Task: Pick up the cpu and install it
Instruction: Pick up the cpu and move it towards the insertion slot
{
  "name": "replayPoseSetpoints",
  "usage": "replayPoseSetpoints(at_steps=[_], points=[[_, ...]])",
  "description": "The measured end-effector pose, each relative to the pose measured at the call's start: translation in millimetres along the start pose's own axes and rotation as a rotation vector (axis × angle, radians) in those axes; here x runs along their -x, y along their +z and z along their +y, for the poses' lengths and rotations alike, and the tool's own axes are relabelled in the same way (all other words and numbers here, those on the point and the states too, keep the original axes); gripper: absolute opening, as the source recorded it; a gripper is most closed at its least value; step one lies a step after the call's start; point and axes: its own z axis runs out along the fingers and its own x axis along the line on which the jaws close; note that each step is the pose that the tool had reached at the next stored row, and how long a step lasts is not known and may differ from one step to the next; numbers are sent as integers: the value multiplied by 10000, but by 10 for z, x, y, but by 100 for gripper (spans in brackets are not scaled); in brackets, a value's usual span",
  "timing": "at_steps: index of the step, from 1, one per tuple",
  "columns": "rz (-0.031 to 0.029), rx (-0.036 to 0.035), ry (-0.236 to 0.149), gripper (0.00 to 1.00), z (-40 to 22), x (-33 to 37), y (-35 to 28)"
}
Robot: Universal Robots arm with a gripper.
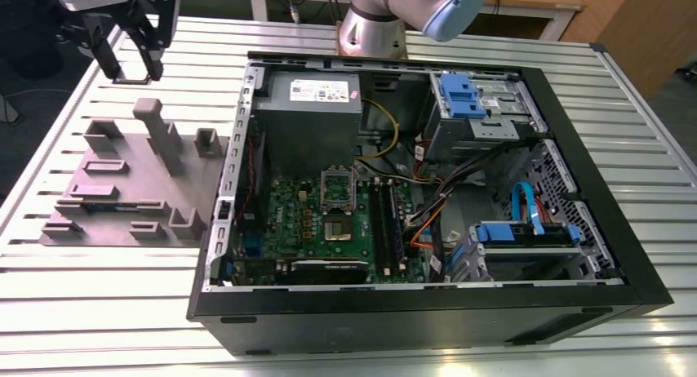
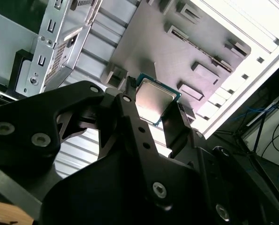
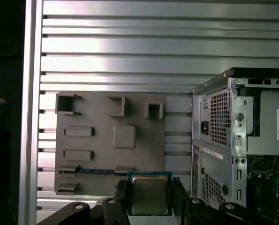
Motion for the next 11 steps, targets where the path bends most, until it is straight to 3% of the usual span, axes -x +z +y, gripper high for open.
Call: replayPoseSetpoints(at_steps=[11], points=[[1,-1,1,47,-9,18,0]])
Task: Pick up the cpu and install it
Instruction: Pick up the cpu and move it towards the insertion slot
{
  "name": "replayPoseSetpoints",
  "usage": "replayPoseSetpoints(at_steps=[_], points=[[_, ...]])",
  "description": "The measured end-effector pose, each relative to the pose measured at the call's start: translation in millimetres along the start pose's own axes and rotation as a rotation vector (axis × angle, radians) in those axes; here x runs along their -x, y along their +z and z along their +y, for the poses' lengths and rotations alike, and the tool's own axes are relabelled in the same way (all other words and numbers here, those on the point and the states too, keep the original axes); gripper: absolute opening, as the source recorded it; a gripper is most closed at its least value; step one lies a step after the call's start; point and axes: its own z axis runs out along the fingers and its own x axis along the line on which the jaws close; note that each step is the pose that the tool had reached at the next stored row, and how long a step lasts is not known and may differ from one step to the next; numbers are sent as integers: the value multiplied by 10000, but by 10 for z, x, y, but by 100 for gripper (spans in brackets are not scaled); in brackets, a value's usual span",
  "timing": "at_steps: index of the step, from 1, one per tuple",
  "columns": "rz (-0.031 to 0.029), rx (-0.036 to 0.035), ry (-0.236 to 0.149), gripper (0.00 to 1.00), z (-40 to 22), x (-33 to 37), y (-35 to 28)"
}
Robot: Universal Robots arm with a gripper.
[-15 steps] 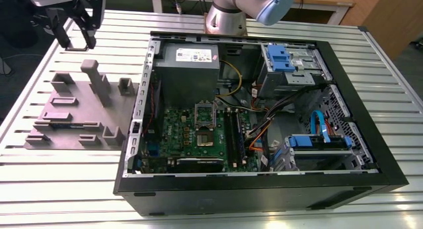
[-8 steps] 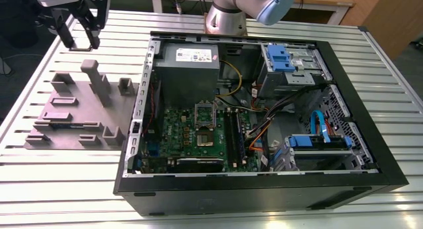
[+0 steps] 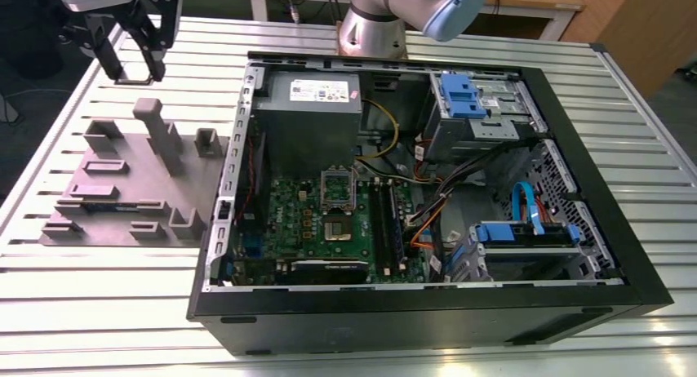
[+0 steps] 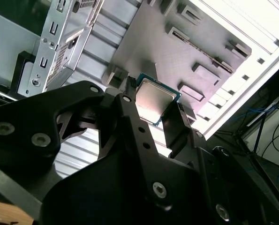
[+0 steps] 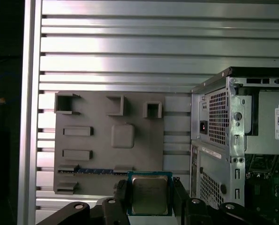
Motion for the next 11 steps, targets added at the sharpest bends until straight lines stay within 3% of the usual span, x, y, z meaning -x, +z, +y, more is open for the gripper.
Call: replayPoseSetpoints(at_steps=[11], points=[[0,0,1,47,-8,18,0]])
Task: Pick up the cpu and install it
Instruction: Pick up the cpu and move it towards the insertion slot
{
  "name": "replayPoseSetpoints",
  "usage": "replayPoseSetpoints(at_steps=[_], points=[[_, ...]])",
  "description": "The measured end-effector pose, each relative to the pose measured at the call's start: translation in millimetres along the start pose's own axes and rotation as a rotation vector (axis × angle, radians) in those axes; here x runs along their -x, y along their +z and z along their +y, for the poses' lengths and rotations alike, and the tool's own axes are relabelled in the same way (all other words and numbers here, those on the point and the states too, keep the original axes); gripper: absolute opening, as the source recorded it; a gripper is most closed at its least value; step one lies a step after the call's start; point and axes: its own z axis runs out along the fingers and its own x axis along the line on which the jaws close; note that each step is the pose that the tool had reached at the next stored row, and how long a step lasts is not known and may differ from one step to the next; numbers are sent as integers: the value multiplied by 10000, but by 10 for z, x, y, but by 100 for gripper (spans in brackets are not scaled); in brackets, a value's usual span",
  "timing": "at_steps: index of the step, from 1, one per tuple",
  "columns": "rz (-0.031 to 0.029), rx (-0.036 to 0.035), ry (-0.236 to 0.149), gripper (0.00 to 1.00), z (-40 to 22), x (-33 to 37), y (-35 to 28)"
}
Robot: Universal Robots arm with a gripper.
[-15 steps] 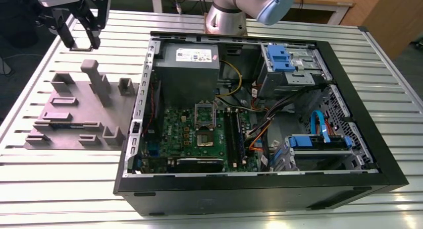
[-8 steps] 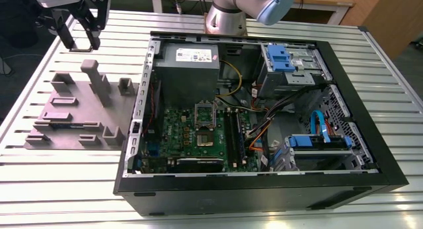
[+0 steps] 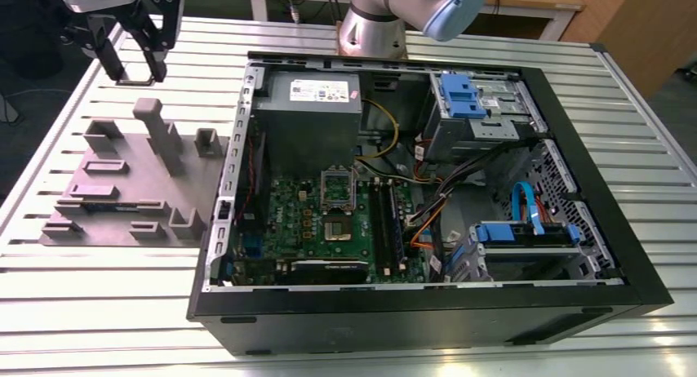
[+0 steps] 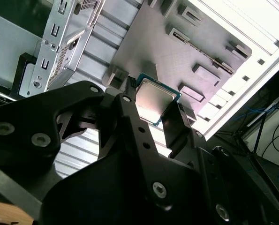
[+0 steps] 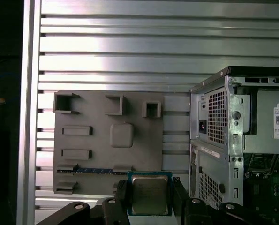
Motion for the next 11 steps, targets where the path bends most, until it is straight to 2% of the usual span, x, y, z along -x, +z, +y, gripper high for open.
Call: replayPoseSetpoints(at_steps=[11], points=[[0,0,-1,47,0,27,0]])
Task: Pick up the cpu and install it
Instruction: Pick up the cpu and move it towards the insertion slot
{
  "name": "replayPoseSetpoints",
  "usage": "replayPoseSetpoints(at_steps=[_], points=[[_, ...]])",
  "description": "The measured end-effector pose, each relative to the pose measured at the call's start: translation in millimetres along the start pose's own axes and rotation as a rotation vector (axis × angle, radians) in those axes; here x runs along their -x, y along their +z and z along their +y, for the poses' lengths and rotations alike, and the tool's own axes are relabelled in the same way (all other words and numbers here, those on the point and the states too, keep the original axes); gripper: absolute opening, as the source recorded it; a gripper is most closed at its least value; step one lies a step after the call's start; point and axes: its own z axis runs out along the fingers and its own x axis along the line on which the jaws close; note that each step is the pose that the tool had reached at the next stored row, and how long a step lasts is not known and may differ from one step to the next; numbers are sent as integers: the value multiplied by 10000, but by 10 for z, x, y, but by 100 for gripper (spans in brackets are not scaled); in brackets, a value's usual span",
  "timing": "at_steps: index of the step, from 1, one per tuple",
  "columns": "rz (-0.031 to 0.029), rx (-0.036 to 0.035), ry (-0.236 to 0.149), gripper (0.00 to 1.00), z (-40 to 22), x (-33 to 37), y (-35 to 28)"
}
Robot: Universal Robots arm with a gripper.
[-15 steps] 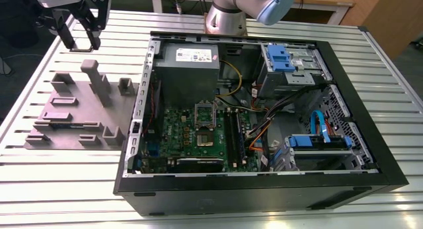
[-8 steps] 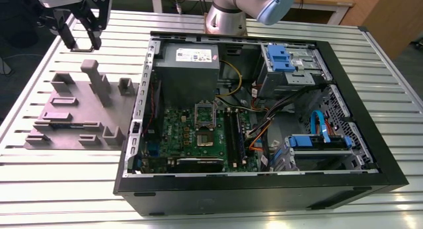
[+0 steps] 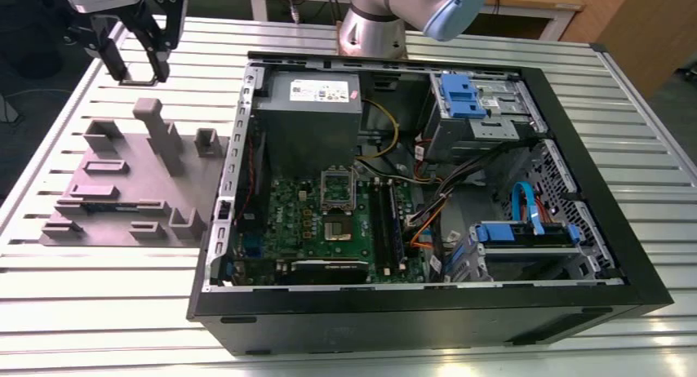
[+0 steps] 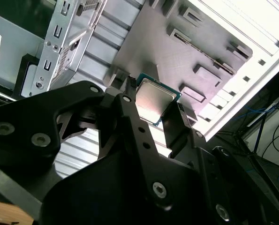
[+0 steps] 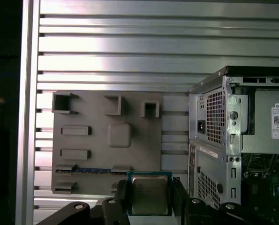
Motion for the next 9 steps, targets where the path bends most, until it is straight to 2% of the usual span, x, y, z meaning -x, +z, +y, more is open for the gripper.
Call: replayPoseSetpoints(at_steps=[9], points=[[1,0,3,47,-2,115,-1]])
